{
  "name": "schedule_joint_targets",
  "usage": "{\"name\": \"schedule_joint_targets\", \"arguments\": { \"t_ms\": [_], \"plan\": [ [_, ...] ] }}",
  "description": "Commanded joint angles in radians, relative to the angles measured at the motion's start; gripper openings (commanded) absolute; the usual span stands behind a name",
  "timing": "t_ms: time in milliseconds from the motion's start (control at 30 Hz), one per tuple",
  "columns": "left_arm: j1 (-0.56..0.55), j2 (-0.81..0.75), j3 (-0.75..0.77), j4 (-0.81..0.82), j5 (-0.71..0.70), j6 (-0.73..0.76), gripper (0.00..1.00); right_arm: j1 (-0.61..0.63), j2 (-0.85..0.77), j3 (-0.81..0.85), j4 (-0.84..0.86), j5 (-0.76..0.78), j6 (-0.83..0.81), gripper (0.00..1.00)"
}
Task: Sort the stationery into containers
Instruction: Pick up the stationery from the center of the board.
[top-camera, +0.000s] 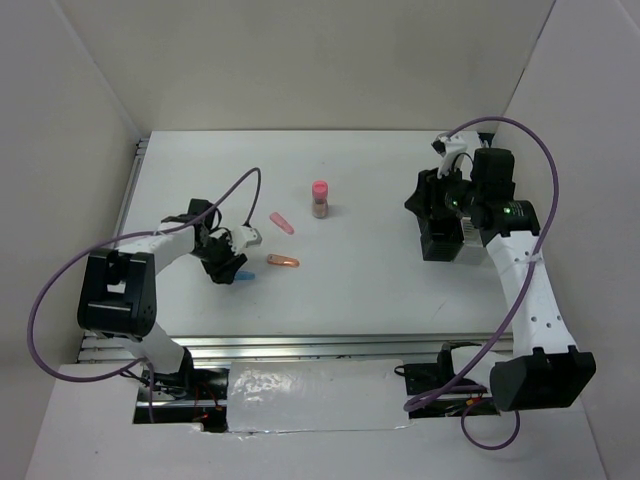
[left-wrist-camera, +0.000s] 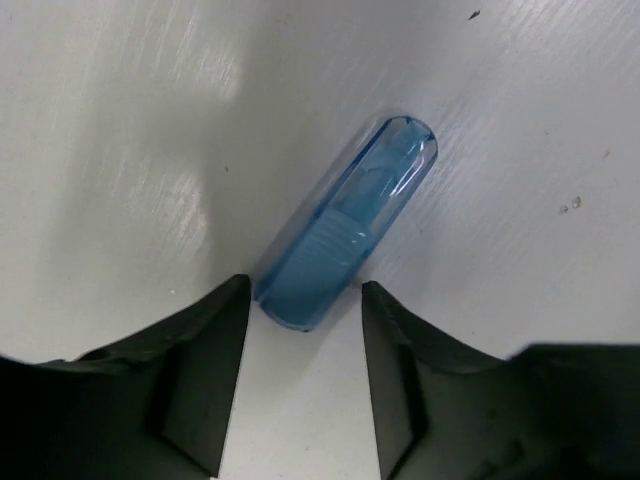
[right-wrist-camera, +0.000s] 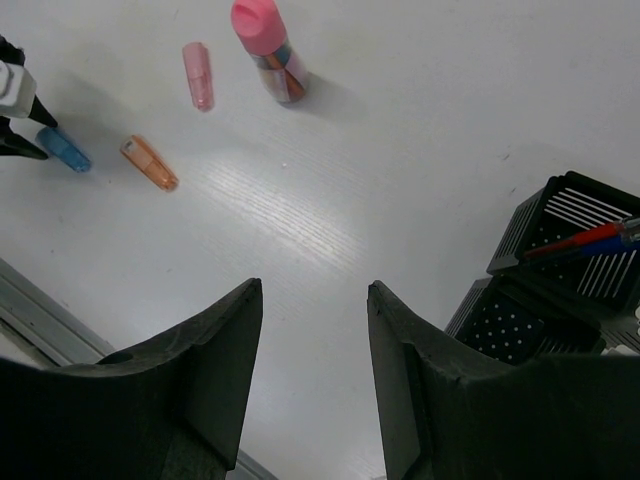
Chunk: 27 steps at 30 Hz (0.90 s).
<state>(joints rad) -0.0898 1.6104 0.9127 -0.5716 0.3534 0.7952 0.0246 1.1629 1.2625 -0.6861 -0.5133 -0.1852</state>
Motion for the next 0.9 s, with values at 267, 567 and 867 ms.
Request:
{"name": "schedule_joint_targets", "arguments": {
  "t_ms": [267, 567, 867],
  "plan": [
    [-0.018, -0.118, -0.002, -0.054, 0.255, 0.035, 0.25, 0.001, -0.059, -0.066, 0.068, -0.193, 0.324, 0.55],
    [-0.151, -0.354, 0.103, 0.070, 0.383, -0.361, 0.21, 0.057, 0.056, -0.052, 0.172, -0.347, 0.566, 0.74],
    [-0.317, -0.366, 0.213, 0.108, 0.285, -0.527, 0.18, 0.244, 0.176, 0.014, 0.270, -0.433, 0.634, 0.84]
  ]
}}
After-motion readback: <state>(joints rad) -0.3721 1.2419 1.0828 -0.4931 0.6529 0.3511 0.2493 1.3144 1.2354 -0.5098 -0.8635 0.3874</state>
